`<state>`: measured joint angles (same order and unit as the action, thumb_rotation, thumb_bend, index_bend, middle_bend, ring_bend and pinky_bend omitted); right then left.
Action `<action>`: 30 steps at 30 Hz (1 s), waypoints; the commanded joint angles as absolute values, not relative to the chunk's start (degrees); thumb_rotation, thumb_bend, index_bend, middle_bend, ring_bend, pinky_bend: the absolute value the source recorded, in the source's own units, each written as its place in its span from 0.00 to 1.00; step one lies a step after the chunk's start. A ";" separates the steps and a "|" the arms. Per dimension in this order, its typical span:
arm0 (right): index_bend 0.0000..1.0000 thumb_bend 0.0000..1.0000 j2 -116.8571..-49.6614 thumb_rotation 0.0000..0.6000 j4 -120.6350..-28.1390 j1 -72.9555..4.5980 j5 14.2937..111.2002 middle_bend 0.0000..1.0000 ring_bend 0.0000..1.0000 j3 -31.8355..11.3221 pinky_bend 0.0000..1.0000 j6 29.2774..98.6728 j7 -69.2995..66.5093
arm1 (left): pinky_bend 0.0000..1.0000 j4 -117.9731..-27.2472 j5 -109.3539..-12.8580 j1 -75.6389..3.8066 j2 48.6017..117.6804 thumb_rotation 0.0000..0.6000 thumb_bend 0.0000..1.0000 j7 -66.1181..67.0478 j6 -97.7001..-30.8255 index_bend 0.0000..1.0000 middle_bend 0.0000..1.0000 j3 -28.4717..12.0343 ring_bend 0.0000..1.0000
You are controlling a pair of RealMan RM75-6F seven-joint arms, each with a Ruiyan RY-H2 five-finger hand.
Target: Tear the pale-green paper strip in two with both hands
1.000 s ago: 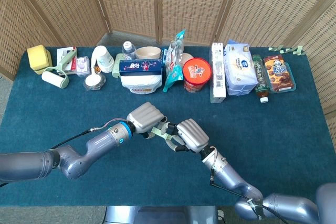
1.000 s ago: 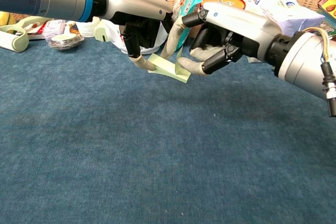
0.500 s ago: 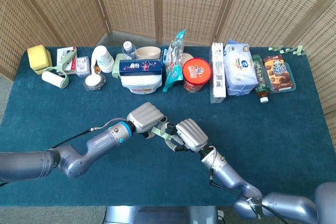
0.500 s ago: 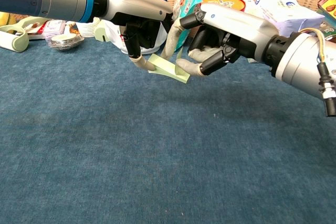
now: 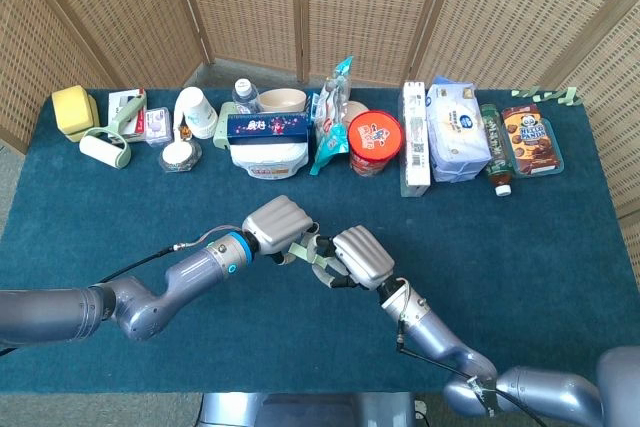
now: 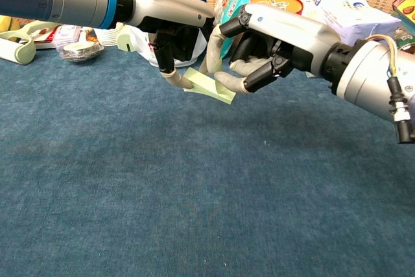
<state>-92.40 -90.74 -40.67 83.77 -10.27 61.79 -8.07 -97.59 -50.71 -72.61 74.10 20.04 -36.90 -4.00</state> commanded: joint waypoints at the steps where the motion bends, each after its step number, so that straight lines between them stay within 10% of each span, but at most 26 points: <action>1: 0.56 0.45 -92.48 1.00 -90.71 -40.69 83.79 1.00 1.00 -10.29 0.96 61.88 -8.04 | 1.00 -97.64 -50.61 -72.63 74.05 1.00 0.39 20.09 -36.92 0.64 1.00 -3.94 1.00; 30: 0.86 0.45 -93.22 1.00 -90.09 -40.22 83.31 1.00 1.00 -10.52 0.96 63.12 -8.43 | 1.00 -97.07 -50.61 -72.66 74.41 1.00 0.39 20.14 -37.14 0.64 1.00 -3.66 1.00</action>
<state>-93.20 -90.11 -40.23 83.30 -10.52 63.11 -8.41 -97.08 -50.61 -72.67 74.41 20.15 -37.14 -3.66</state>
